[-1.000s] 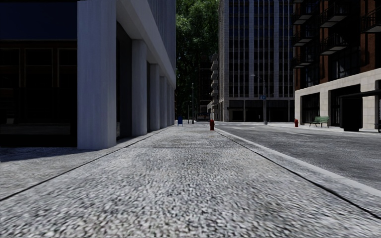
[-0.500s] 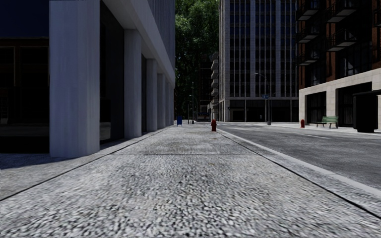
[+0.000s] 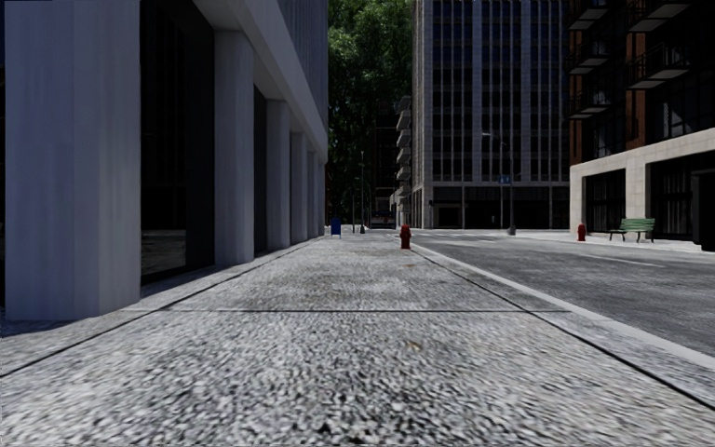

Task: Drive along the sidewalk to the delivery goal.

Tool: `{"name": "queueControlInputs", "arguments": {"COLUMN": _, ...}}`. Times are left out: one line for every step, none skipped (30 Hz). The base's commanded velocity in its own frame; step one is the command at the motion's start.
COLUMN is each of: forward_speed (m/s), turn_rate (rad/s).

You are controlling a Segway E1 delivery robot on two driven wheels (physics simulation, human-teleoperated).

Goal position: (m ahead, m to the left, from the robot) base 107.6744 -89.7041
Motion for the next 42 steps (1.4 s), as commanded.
{"name": "queueControlInputs", "arguments": {"forward_speed": 2.00, "turn_rate": 0.00}}
{"name": "queueControlInputs", "arguments": {"forward_speed": 2.00, "turn_rate": 0.00}}
{"name": "queueControlInputs", "arguments": {"forward_speed": 2.00, "turn_rate": 0.00}}
{"name": "queueControlInputs", "arguments": {"forward_speed": 2.00, "turn_rate": 0.00}}
{"name": "queueControlInputs", "arguments": {"forward_speed": 2.00, "turn_rate": 0.00}}
{"name": "queueControlInputs", "arguments": {"forward_speed": 2.00, "turn_rate": 0.00}}
{"name": "queueControlInputs", "arguments": {"forward_speed": 2.00, "turn_rate": 0.00}}
{"name": "queueControlInputs", "arguments": {"forward_speed": 2.00, "turn_rate": 0.00}}
{"name": "queueControlInputs", "arguments": {"forward_speed": 2.00, "turn_rate": 0.00}}
{"name": "queueControlInputs", "arguments": {"forward_speed": 2.00, "turn_rate": 0.00}}
{"name": "queueControlInputs", "arguments": {"forward_speed": 2.00, "turn_rate": 0.00}}
{"name": "queueControlInputs", "arguments": {"forward_speed": 2.00, "turn_rate": 0.00}}
{"name": "queueControlInputs", "arguments": {"forward_speed": 2.00, "turn_rate": 0.00}}
{"name": "queueControlInputs", "arguments": {"forward_speed": 2.00, "turn_rate": 0.00}}
{"name": "queueControlInputs", "arguments": {"forward_speed": 2.00, "turn_rate": 0.00}}
{"name": "queueControlInputs", "arguments": {"forward_speed": 2.00, "turn_rate": 0.00}}
{"name": "queueControlInputs", "arguments": {"forward_speed": 2.00, "turn_rate": 0.00}}
{"name": "queueControlInputs", "arguments": {"forward_speed": 2.00, "turn_rate": 0.00}}
{"name": "queueControlInputs", "arguments": {"forward_speed": 2.00, "turn_rate": 0.00}}
{"name": "queueControlInputs", "arguments": {"forward_speed": 2.00, "turn_rate": 0.00}}
{"name": "queueControlInputs", "arguments": {"forward_speed": 2.00, "turn_rate": 0.00}}
{"name": "queueControlInputs", "arguments": {"forward_speed": 2.00, "turn_rate": 0.00}}
{"name": "queueControlInputs", "arguments": {"forward_speed": 2.00, "turn_rate": 0.00}}
{"name": "queueControlInputs", "arguments": {"forward_speed": 2.00, "turn_rate": 0.00}}
{"name": "queueControlInputs", "arguments": {"forward_speed": 2.00, "turn_rate": 0.00}}
{"name": "queueControlInputs", "arguments": {"forward_speed": 2.00, "turn_rate": 0.00}}
{"name": "queueControlInputs", "arguments": {"forward_speed": 2.00, "turn_rate": 0.00}}
{"name": "queueControlInputs", "arguments": {"forward_speed": 2.00, "turn_rate": 0.00}}
{"name": "queueControlInputs", "arguments": {"forward_speed": 2.00, "turn_rate": 0.00}}
{"name": "queueControlInputs", "arguments": {"forward_speed": 2.00, "turn_rate": 0.00}}
{"name": "queueControlInputs", "arguments": {"forward_speed": 2.00, "turn_rate": 0.00}}
{"name": "queueControlInputs", "arguments": {"forward_speed": 2.00, "turn_rate": 0.00}}
{"name": "queueControlInputs", "arguments": {"forward_speed": 2.00, "turn_rate": 0.00}}
{"name": "queueControlInputs", "arguments": {"forward_speed": 2.00, "turn_rate": 0.00}}
{"name": "queueControlInputs", "arguments": {"forward_speed": 2.00, "turn_rate": 0.00}}
{"name": "queueControlInputs", "arguments": {"forward_speed": 2.00, "turn_rate": 0.00}}
{"name": "queueControlInputs", "arguments": {"forward_speed": 2.00, "turn_rate": 0.00}}
{"name": "queueControlInputs", "arguments": {"forward_speed": 2.00, "turn_rate": 0.00}}
{"name": "queueControlInputs", "arguments": {"forward_speed": 2.00, "turn_rate": 0.00}}
{"name": "queueControlInputs", "arguments": {"forward_speed": 2.00, "turn_rate": 0.00}}
{"name": "queueControlInputs", "arguments": {"forward_speed": 2.00, "turn_rate": 0.00}}
{"name": "queueControlInputs", "arguments": {"forward_speed": 2.00, "turn_rate": 0.00}}
